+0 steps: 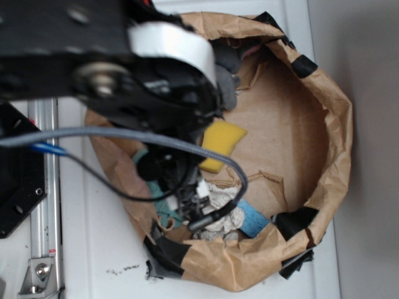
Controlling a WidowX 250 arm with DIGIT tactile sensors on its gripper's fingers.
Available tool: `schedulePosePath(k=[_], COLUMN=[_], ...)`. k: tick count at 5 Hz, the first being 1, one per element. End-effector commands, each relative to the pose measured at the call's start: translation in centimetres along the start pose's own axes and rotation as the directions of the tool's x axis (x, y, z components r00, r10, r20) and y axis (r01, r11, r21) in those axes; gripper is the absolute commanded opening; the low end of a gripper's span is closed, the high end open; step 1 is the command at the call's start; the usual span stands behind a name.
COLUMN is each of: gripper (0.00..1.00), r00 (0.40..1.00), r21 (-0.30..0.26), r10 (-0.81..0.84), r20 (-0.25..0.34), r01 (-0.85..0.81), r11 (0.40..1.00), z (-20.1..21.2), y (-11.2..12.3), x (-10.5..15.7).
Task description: Grab the white paper.
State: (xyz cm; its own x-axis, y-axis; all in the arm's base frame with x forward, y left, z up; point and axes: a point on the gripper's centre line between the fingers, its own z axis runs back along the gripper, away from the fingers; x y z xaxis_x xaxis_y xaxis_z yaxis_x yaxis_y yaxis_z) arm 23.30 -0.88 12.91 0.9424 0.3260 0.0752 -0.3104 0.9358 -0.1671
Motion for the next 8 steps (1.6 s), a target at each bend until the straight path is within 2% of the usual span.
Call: schedulePosePath(k=[1, 2, 3, 4, 5, 6, 7, 8], gripper=[1.00, 1.00, 1.00, 1.00, 1.00, 0.21, 0.00, 0.00], r00=[0.995, 0.977, 0.957, 0.949, 0.941, 0.936, 0.932, 0.942], r21=[-0.090, -0.153, -0.192, -0.224, -0.214, -0.201, -0.198, -0.155], r10=[-0.094, -0.201, -0.272, -0.291, -0.317, -0.317, -0.312, -0.295], r20=[-0.042, -0.071, -0.104, -0.125, -0.121, -0.154, -0.182, -0.159], r01=[0.090, 0.188, 0.249, 0.259, 0.287, 0.284, 0.276, 0.271], r11=[0.992, 0.970, 0.949, 0.940, 0.934, 0.938, 0.940, 0.950], z=[-7.1, -8.4, -8.5, -8.5, -7.8, -8.8, -8.9, -7.7], y=[-2.3, -6.6, -8.7, -9.3, -9.2, -9.0, -8.4, -6.9], x=[1.9, 1.3, -1.0, -2.4, -3.8, -4.5, -4.7, -4.2])
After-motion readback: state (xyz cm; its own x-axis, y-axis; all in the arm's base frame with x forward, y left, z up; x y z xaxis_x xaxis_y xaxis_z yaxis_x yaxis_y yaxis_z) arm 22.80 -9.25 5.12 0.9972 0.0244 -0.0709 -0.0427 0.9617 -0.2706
